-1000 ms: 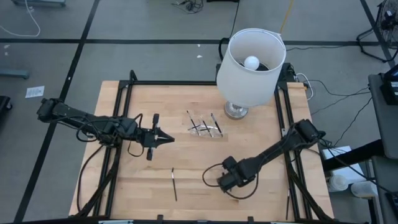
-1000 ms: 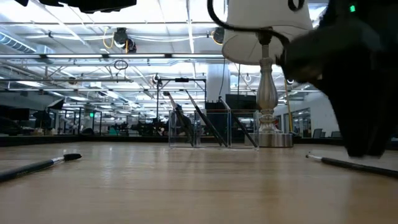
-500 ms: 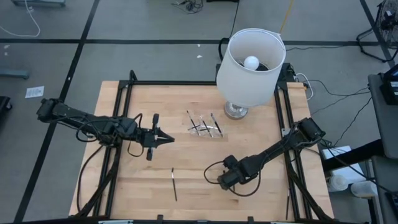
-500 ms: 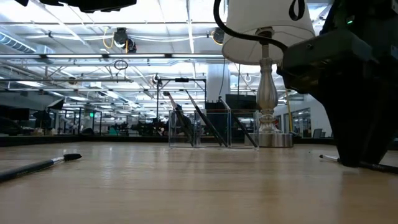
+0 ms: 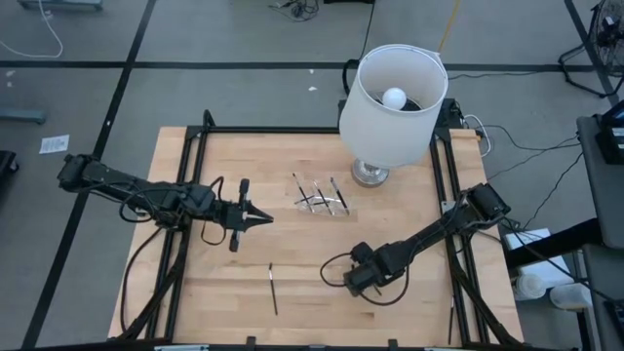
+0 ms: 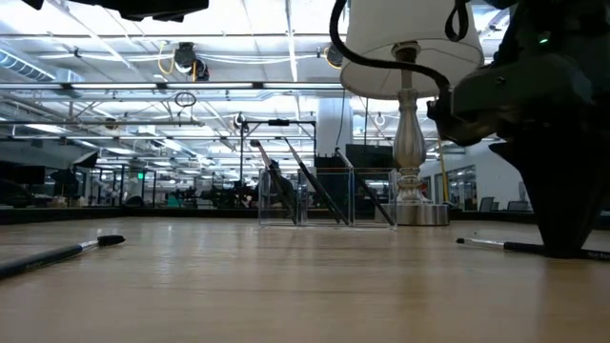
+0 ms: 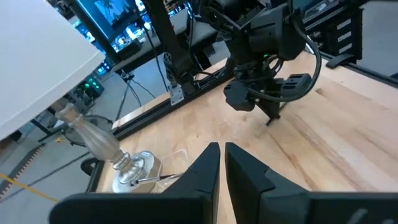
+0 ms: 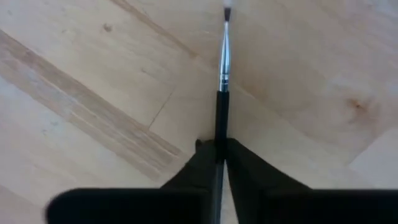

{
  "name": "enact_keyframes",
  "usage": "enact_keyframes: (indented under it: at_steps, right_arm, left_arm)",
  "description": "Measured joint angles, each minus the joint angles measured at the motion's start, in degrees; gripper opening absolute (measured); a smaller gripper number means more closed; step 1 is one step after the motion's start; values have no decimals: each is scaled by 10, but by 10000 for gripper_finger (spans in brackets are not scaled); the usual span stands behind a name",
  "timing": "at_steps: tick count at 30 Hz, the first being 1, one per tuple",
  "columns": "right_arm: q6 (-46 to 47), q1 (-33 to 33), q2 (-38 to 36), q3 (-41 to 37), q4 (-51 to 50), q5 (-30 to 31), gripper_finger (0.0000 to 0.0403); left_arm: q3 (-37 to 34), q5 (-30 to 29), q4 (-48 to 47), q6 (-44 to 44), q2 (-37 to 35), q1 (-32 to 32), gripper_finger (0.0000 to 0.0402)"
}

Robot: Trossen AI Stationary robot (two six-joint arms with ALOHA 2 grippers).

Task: Pick & Place Makeup Brushes
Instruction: Put the black liner brush into the transparent organizer

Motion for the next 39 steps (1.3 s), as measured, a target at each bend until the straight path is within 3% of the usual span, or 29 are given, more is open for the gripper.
enact_keyframes:
  at_steps: [3, 8, 15, 21, 27, 30, 36, 39]
  right_arm:
    - [-17, 0, 0, 0, -1, 1, 7]
    - [-51, -4, 0, 0, -1, 5, 17]
    - [-135, -5, -63, 0, 40, 92, 3]
    - [-212, 7, -159, 2, 106, 283, 1]
    - [-388, 29, -196, 1, 215, 440, 1]
    - [-488, 29, -201, -21, 305, 483, 1]
    - [-726, -7, -205, -148, 683, 435, 0]
    - [-781, -39, -205, -234, 854, 411, 0]
  left_arm:
    - [0, 0, -2, -15, 0, 0, 35]
    - [0, 0, -9, -24, 0, -7, 35]
    - [0, 0, -13, -24, 0, -24, 35]
    - [0, 0, -18, -24, 0, -35, 35]
    - [0, 0, -28, -25, 0, -43, 35]
    - [0, 0, -33, -35, 0, -50, 35]
    - [0, 0, -60, -38, 0, -62, 35]
    - [0, 0, -69, -42, 0, -68, 35]
